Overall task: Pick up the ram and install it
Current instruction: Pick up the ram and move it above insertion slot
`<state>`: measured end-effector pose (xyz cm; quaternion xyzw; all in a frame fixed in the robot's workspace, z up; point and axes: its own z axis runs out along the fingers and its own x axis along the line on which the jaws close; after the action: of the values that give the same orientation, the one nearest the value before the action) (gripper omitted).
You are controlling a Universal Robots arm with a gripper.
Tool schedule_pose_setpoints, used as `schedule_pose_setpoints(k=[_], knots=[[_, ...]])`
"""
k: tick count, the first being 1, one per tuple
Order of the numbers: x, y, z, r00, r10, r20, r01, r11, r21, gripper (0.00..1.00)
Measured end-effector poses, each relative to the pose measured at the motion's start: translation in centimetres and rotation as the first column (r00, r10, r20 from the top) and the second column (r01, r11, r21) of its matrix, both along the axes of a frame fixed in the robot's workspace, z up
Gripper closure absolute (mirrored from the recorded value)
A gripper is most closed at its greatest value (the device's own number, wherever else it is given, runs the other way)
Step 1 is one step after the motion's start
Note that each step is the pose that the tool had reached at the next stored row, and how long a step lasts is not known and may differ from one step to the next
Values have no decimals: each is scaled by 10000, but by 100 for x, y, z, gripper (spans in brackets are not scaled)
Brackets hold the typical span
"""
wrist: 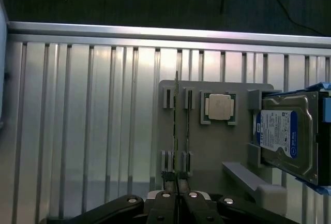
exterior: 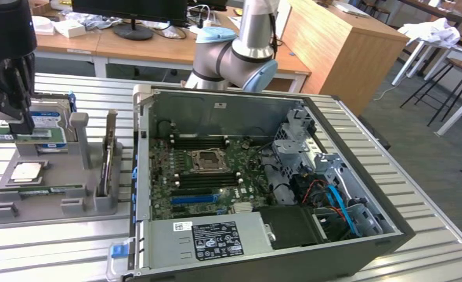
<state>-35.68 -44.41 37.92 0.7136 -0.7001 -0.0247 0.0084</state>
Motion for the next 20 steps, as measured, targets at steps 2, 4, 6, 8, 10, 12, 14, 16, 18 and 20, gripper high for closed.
schedule_pose_setpoints(k=[2, 4, 6, 8, 10, 12, 14, 16, 18, 20], knots=[[0, 0, 33, 10000, 0, 0, 0, 10000, 0, 89], [0, 0, 64, 10000, 0, 0, 0, 10000, -1, 89], [0, 0, 96, 10000, 0, 0, 0, 10000, 0, 89], [0, 0, 127, 10000, 0, 0, 0, 10000, 0, 89], [0, 0, 157, 10000, 0, 0, 0, 10000, 0, 89], [0, 0, 189, 10000, 0, 1, 0, 10000, 0, 89], [0, 0, 221, 10000, 0, 1, 0, 10000, 0, 89], [0, 0, 254, 10000, 0, 1, 0, 10000, 0, 89], [0, 0, 287, 10000, 0, 0, 0, 10000, 0, 89], [0, 0, 316, 10000, 0, 0, 0, 10000, 0, 89]])
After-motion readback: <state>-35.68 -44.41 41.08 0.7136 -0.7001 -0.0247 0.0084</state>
